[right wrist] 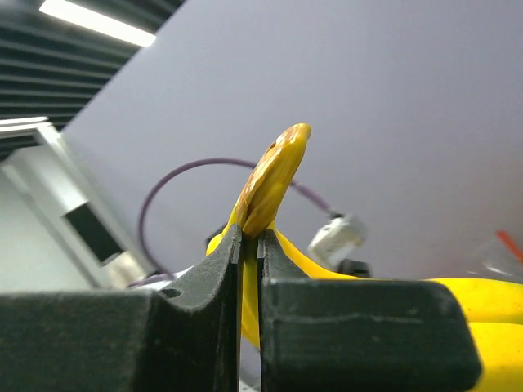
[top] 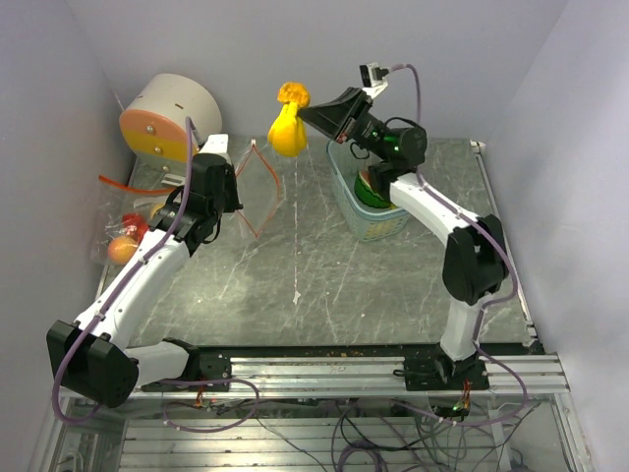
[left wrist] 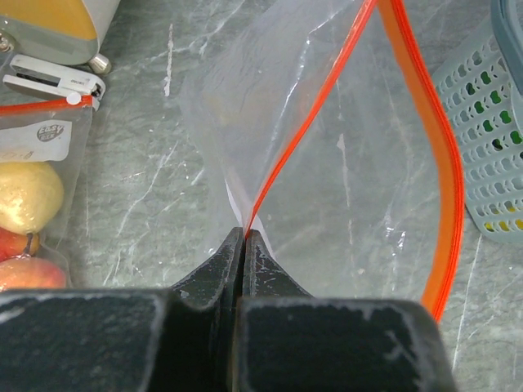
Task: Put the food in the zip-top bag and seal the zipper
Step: Place the fake fruit in the zipper food storage bag.
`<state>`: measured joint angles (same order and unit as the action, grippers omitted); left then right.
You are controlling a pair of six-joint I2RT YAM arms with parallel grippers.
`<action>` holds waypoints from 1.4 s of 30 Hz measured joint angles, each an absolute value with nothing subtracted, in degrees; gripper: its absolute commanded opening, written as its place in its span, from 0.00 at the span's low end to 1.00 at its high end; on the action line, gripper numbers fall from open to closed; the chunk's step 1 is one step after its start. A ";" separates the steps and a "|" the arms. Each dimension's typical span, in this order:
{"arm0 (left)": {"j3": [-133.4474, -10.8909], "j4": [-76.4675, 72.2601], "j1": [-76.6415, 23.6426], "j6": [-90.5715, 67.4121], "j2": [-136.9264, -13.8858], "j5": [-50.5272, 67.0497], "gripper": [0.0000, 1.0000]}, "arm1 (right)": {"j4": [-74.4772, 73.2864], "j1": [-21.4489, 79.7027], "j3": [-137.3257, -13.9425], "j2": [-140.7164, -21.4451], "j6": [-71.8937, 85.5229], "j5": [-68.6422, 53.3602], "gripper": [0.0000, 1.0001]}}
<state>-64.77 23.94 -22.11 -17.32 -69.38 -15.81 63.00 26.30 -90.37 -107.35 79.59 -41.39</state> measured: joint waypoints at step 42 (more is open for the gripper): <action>-70.00 24.03 -22.11 -26.94 -67.72 -7.05 0.07 | 48.10 33.91 -75.00 -106.32 61.91 -30.13 0.33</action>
